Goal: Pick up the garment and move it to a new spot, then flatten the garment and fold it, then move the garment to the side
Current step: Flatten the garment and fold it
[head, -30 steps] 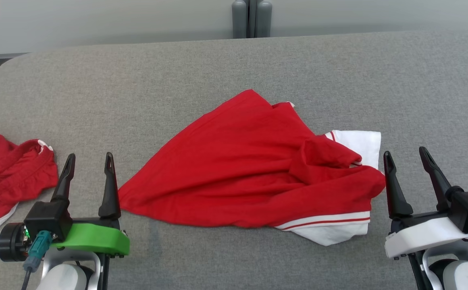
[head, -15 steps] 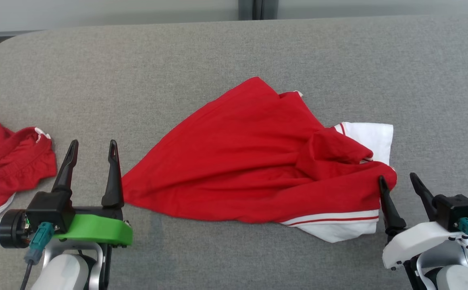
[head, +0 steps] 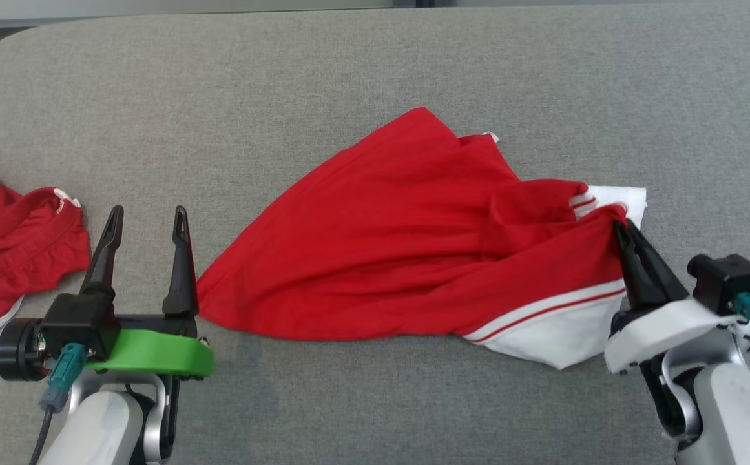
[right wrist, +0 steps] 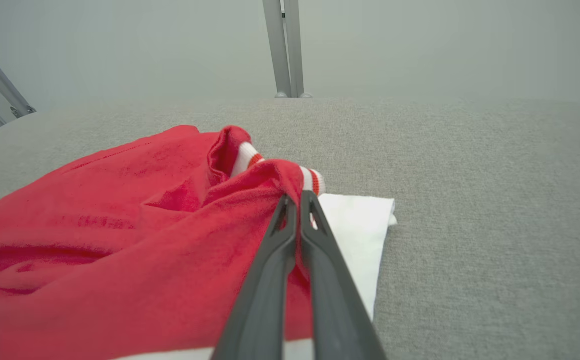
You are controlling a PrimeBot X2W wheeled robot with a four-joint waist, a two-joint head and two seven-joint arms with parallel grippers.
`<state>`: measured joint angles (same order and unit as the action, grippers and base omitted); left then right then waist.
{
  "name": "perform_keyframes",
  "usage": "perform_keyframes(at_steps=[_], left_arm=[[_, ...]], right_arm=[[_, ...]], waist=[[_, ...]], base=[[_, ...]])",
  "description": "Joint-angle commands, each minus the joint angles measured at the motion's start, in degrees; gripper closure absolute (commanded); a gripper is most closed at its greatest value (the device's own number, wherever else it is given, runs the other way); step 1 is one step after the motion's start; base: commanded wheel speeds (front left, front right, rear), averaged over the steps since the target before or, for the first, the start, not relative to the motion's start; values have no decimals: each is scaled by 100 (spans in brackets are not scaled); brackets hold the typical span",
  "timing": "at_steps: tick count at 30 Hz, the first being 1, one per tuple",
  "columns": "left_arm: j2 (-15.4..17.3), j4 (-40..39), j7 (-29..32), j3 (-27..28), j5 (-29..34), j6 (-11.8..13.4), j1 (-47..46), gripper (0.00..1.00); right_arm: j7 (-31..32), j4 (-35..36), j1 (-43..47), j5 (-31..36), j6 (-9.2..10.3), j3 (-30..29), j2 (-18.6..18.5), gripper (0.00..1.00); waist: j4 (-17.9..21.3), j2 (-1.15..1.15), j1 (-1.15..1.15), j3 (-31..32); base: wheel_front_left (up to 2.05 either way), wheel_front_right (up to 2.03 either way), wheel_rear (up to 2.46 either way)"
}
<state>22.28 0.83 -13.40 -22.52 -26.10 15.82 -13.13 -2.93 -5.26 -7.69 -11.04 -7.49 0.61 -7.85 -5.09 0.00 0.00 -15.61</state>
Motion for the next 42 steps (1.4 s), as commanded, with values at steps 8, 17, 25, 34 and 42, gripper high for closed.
perform_keyframes(at_steps=[8, 17, 25, 34, 42], left_arm=[[-99, 76, -76, -81, 68, -116, -340, 0], [-235, 235, -135, -111, 110, -203, -511, 0], [-216, 316, -166, -31, 122, -153, -358, 0], [-129, 348, -179, 85, 66, -39, 12, 0], [-27, 289, -120, 100, 11, 39, 361, 0]], right_arm=[[75, -519, -1318, -130, 0, -26, -390, 100], [-316, -1722, -2219, -113, 0, -25, -537, 18], [-1060, -1611, -1960, 181, 0, -103, -445, 0], [-1054, -128, -593, 472, 0, -239, -55, 0], [-678, 785, 480, 455, 0, -149, 228, 0]], waist=[[-203, 0, 0, -299], [-357, 0, 0, -469], [-206, 0, 0, -298], [67, 0, 0, 158], [223, 0, 0, 473]], base=[[0, 0, 0], [0, 0, 0], [0, 0, 0], [0, 0, 0], [0, 0, 0]])
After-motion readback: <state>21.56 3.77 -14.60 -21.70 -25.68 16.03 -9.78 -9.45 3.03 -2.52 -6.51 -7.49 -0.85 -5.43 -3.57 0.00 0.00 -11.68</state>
